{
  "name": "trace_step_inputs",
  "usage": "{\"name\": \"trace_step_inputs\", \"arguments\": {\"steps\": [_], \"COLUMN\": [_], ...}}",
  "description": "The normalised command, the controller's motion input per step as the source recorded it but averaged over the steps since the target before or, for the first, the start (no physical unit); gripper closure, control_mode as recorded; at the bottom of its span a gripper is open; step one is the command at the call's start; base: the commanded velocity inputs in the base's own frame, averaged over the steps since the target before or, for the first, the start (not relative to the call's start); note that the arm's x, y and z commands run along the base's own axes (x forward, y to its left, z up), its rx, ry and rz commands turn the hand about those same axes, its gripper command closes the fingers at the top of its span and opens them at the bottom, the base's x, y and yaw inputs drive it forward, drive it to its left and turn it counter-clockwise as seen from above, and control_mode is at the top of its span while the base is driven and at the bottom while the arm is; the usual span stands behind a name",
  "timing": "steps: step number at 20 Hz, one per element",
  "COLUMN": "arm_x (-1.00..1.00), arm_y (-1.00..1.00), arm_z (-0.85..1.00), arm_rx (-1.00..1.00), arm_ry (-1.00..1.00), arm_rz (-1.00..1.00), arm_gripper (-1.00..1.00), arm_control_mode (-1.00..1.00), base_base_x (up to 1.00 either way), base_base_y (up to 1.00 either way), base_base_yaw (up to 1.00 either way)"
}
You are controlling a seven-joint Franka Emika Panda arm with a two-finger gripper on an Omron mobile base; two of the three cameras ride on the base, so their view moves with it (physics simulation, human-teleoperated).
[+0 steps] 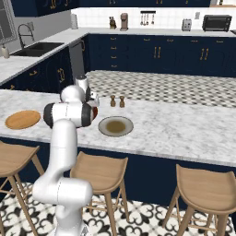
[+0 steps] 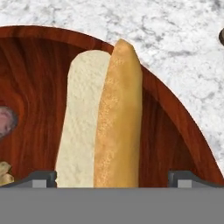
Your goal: Place one bun and one sausage from the bowl on each plate.
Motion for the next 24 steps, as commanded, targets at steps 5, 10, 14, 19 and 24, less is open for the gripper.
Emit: {"name": "trace_step_inputs", "arguments": {"steps": [5,10,14,19,24], "arm_x": [0.11,0.0,-0.06,-0.51,-0.75], "arm_y": [0.0,0.0,0.0,-0.28,-0.93], "arm_z": [-0.09,0.0,0.05,0.36,0.31], "arm_rx": [0.0,0.0,0.0,0.01,0.03], "arm_ry": [0.0,0.0,0.0,0.0,0.01], "arm_rz": [0.01,0.0,0.0,0.0,-0.03], "arm_gripper": [1.0,1.0,1.0,1.0,1.0], "arm_control_mode": [-1.0,-1.0,-1.0,-1.0,-1.0], "base_base_x": [0.0,0.0,0.0,0.0,0.0], "base_base_y": [0.0,0.0,0.0,0.0,0.0], "base_base_yaw": [0.0,0.0,0.0,0.0,0.0]}}
